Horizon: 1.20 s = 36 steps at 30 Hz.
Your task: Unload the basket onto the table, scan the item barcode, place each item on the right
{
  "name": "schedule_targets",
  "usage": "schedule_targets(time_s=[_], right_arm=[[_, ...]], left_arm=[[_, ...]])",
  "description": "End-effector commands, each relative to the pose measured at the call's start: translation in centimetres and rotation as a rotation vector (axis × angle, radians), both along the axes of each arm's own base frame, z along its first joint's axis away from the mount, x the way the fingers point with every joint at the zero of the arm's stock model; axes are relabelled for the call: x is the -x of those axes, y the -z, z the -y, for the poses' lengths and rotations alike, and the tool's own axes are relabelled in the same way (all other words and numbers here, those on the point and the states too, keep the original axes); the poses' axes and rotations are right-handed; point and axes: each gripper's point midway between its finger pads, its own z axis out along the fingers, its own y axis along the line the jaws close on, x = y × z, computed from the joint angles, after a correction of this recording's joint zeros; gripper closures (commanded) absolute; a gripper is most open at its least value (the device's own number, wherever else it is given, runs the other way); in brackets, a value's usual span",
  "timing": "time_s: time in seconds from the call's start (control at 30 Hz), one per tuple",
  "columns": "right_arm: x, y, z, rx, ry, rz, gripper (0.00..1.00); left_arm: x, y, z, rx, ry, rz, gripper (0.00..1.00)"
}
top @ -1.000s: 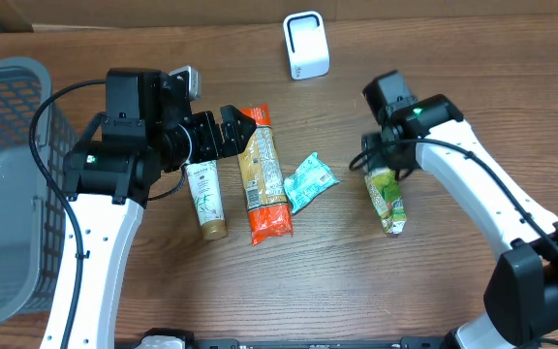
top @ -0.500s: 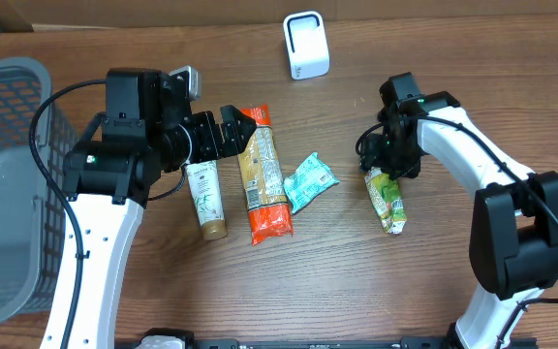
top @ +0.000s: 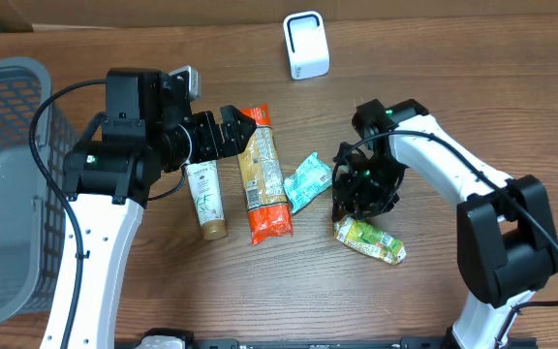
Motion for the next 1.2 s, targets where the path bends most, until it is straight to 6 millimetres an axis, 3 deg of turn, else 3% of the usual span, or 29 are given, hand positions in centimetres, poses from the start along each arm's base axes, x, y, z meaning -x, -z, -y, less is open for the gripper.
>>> schedule_targets(time_s=[0.0, 0.1, 0.17, 0.3, 0.43, 0.63, 0.73, 1.0, 1.17], right_arm=[[-2.4, -5.5, 0.4, -0.06, 0.094, 0.157, 0.43], [-3.0, -7.7, 3.4, 0.073, 0.243, 0.238, 0.42], [-1.7, -9.8, 6.5, 0.217, 0.373, 0.288, 0.42], [1.4, -10.1, 7.2, 0.231, 0.373, 0.254, 0.33], [5.2, -7.0, 6.6, 0.224, 0.332, 0.131, 0.37], [8.5, -1.5, 3.9, 0.125, 0.267, 0.033, 0.52], [9.3, 0.0, 3.9, 0.129, 0.254, 0.026, 0.57], [8.5, 5.4, 7.4, 0.334, 0.382, 0.127, 0.59], [6.0, 5.4, 7.7, 0.339, 0.466, 0.201, 0.61]], left_arm=[[-0.3, -0.6, 0.4, 0.002, 0.027, 0.021, 0.0], [-0.3, -0.6, 0.4, 0.002, 0.027, 0.021, 0.0], [-0.3, -0.6, 0.4, 0.002, 0.027, 0.021, 0.0], [-0.3, -0.6, 0.4, 0.002, 0.027, 0.021, 0.01], [-0.3, -0.6, 0.4, 0.002, 0.027, 0.021, 0.0], [-0.3, -0.6, 0.4, 0.002, 0.027, 0.021, 0.0], [-0.3, -0.6, 0.4, 0.002, 0.027, 0.021, 0.0], [-0.3, -0.6, 0.4, 0.002, 0.027, 0.021, 0.0], [-0.3, -0.6, 0.4, 0.002, 0.027, 0.021, 0.01]])
